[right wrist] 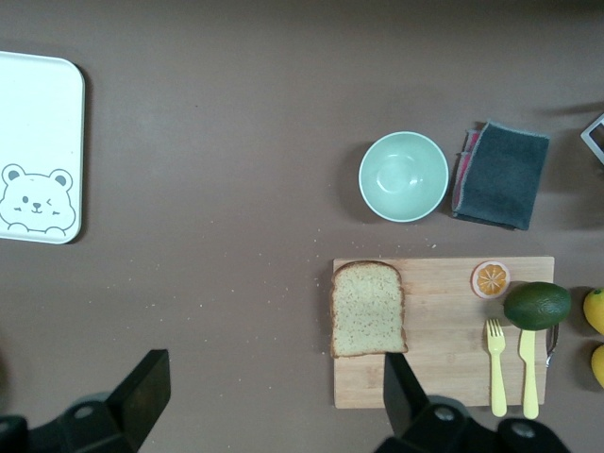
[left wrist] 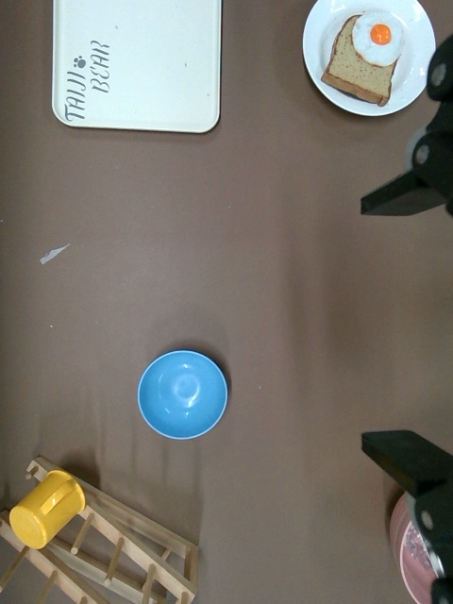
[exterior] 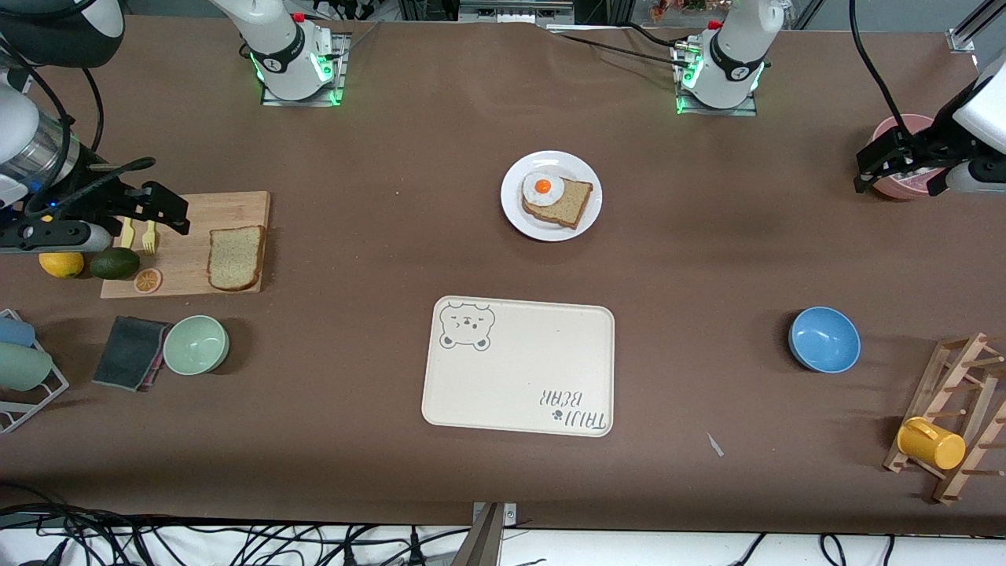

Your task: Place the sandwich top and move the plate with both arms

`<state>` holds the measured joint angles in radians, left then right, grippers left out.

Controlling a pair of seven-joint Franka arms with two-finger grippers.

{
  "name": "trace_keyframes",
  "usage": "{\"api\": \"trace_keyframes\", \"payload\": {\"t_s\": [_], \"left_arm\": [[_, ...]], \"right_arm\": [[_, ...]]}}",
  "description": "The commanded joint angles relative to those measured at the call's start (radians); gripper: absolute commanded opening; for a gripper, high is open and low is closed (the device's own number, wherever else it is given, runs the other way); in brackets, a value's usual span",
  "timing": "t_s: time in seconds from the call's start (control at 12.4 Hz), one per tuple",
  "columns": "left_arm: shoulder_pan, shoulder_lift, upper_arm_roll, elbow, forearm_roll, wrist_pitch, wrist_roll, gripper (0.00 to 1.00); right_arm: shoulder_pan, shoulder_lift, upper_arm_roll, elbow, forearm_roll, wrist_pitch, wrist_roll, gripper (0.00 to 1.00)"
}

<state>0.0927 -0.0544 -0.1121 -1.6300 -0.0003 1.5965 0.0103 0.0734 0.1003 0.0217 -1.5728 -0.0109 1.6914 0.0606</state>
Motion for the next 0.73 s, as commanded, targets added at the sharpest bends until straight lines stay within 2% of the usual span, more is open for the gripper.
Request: {"api": "trace_keyframes", "payload": {"t_s": [0.0,0.64], "left_arm": [[0.001,0.018,-0.003,0.036,0.023,-0.024,-0.003,1.0],[-0.001,0.018,-0.003,0.036,0.023,-0.024,-0.004,1.0]], "right_arm": [[-0.003,-0.002,0.001,-0.001,-0.012,-0.009,-0.005,1.0],[-0.003,-0.005,0.0,-0.01,-0.018,-0.013,-0.01,1.0]]}}
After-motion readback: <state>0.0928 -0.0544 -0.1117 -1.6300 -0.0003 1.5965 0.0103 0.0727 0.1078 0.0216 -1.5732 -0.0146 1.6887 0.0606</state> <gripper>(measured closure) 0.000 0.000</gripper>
